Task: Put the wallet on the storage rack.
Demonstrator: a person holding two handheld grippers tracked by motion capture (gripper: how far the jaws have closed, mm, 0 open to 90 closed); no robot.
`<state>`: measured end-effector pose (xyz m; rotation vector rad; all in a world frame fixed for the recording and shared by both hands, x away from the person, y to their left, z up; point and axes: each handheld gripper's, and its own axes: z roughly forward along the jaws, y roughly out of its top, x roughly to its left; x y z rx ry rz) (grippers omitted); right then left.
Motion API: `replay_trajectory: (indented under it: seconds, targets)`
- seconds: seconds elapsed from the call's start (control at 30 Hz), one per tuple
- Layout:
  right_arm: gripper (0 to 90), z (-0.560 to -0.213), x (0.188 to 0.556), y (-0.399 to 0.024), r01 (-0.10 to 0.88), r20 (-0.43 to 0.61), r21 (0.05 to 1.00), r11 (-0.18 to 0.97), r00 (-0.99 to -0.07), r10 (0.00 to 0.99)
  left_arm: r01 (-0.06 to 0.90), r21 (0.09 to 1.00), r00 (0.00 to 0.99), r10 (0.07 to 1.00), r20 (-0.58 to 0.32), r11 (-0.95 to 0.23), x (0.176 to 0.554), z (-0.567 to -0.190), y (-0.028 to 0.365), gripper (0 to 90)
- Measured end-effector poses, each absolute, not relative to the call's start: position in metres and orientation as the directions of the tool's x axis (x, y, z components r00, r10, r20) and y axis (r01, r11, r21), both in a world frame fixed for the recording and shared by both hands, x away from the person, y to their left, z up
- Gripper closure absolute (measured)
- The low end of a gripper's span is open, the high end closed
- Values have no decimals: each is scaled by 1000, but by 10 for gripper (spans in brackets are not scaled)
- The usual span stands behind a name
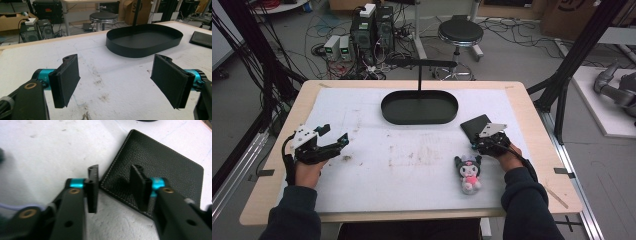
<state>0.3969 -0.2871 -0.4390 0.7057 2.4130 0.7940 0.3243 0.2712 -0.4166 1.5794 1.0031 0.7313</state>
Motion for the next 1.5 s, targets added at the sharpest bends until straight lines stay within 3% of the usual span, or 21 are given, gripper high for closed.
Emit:
replay_trajectory:
  seconds: [0.37, 1.0, 1.23, 1.5]
  targets:
    - [855, -431, 388, -283, 310, -296, 657, 688, -733, 612, 231, 971, 449, 892, -48, -64, 323, -417, 274, 226]
    - [887, -377, 360, -316, 292, -235, 816, 498, -621, 748, 228, 973, 441, 896, -59, -48, 320, -416, 276, 233]
    - [885, -382, 368, -314, 348, -144, 823, 449, -637, 757, 229, 972, 443, 894, -60, -48, 321, -416, 276, 235]
    - [880, -411, 388, -274, 422, -133, 709, 565, -707, 695, 230, 972, 444, 894, -59, -50, 323, -417, 276, 236]
